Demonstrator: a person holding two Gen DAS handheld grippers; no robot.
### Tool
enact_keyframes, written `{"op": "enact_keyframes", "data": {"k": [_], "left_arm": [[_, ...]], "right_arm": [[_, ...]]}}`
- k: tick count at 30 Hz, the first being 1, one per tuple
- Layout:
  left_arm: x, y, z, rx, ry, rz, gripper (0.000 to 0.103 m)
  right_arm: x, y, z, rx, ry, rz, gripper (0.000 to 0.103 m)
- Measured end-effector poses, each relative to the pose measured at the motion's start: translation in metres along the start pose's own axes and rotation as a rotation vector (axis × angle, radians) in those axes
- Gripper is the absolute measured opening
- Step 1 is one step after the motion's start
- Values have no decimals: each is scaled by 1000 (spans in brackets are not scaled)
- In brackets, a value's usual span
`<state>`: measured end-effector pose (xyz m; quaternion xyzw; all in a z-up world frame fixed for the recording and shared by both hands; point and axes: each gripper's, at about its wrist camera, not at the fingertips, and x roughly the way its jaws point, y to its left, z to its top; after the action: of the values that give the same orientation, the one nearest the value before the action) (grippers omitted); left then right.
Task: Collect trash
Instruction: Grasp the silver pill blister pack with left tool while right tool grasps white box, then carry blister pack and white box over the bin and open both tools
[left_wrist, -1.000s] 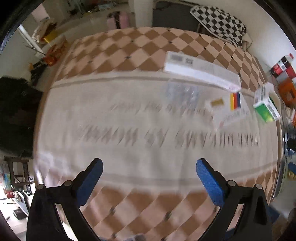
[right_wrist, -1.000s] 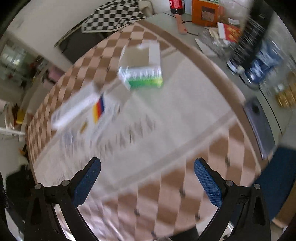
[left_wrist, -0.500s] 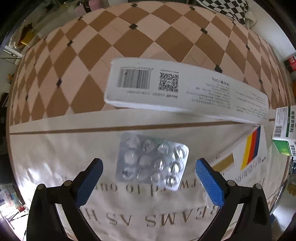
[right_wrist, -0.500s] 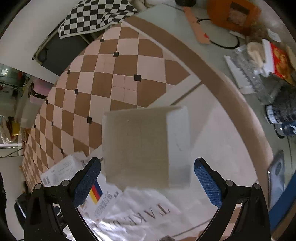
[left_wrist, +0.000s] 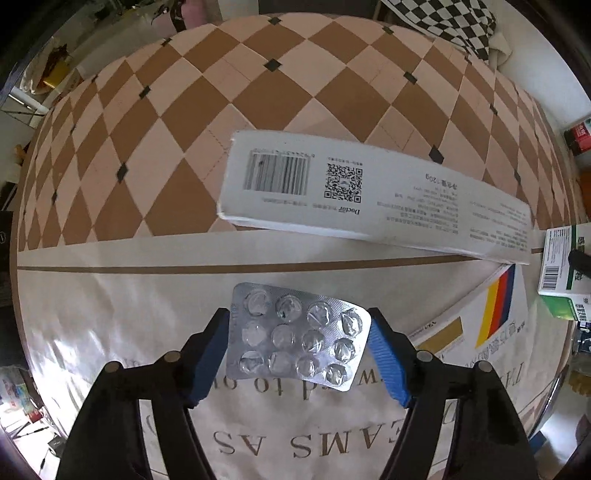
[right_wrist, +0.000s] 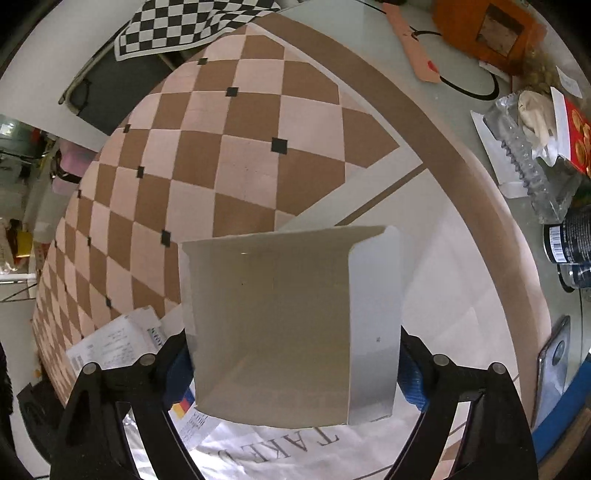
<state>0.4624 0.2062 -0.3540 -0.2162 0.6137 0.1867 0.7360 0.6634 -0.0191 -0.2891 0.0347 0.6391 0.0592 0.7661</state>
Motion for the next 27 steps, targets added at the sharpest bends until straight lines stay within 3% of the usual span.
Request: {"op": "enact_keyframes", "data": {"k": [6, 13, 22, 27], "left_arm": [[-39, 2, -30, 11, -63, -5, 71], [-97, 9, -103, 7, -163, -18, 71], [-138, 67, -205, 2, -255, -81, 71], [-143, 105, -293, -11, -276, -125, 71]], "right_arm": [[-31, 5, -30, -57, -27, 54, 89], [-80, 14, -114, -194, -100, 104, 89], [-125, 4, -289, -277, -104, 228, 89], [-133, -10, -412, -269, -102, 233, 89]]}}
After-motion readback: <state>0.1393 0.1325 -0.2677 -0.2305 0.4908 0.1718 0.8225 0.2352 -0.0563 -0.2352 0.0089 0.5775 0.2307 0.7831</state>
